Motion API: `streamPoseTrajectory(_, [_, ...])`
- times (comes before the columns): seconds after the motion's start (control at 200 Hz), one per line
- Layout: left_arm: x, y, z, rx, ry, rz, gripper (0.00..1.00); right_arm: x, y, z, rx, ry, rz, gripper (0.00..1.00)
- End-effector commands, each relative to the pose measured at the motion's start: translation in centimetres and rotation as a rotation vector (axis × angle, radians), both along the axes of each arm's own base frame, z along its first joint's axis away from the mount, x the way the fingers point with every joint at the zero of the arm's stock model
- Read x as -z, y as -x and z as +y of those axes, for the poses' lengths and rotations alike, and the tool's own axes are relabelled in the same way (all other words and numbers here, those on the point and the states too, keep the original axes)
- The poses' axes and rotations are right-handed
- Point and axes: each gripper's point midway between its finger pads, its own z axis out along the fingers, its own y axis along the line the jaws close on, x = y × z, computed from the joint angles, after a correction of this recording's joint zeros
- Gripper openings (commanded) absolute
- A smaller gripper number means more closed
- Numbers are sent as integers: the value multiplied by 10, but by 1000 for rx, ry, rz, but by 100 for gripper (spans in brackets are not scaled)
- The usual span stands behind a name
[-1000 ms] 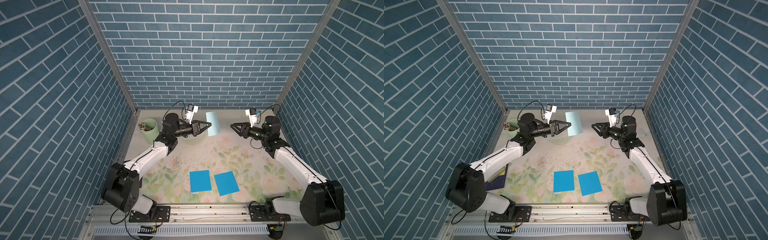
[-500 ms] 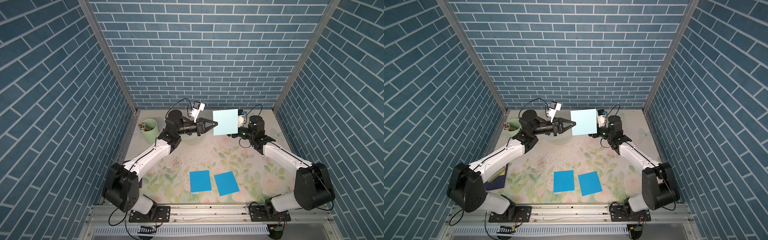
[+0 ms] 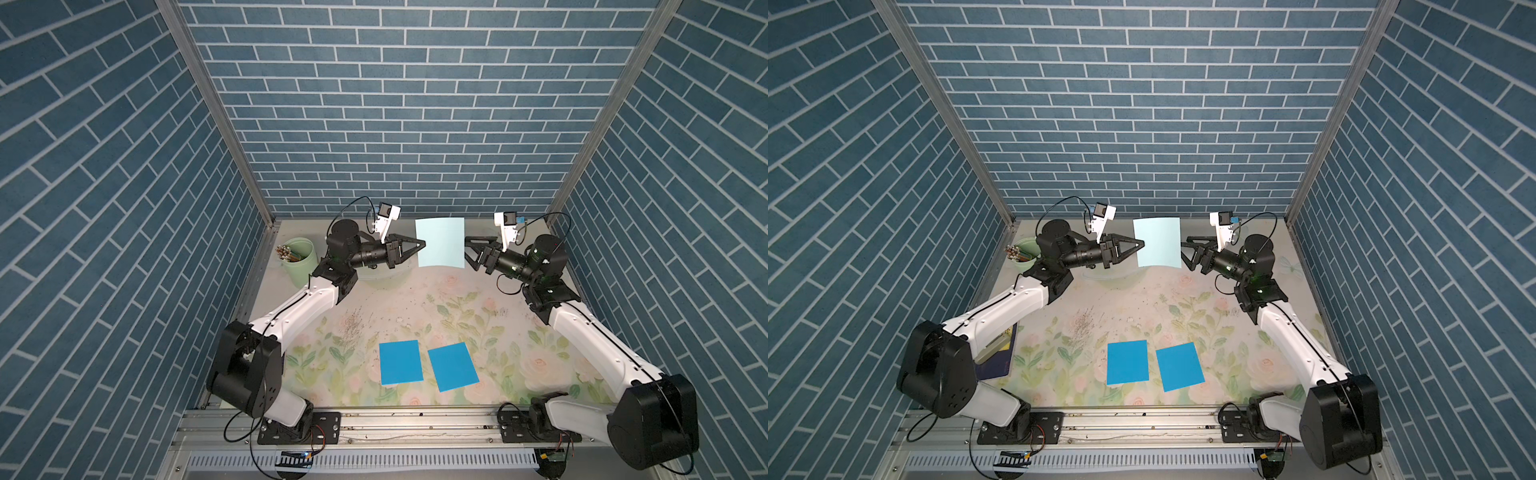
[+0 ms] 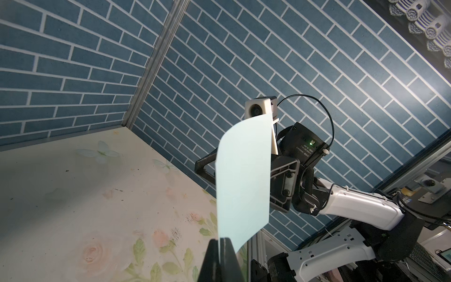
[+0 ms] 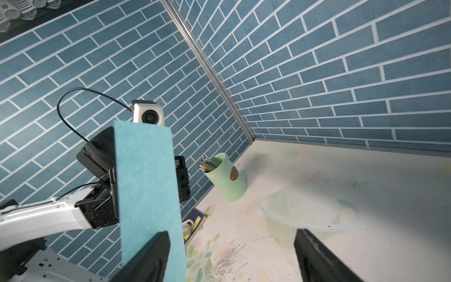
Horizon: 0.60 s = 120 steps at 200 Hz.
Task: Fold the square paper along the opposite sides
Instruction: Fold the paper.
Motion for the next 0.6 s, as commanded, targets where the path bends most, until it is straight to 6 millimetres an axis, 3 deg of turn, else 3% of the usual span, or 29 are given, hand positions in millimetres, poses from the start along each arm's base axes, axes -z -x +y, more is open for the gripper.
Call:
streamPoseTrajectory(0.0, [-8,8,3,2,3,-53,0,-18,16,7,-64,-60,-48,90])
streamPoseTrajectory(0.22, [-11,12,3,9,7,-61,0,-27,28,29,-133,-77,-87,98])
streamPoseTrajectory(0.595, [-14,26,2,41,6,-81,0,-28,26,53,-211,-99,-80,98])
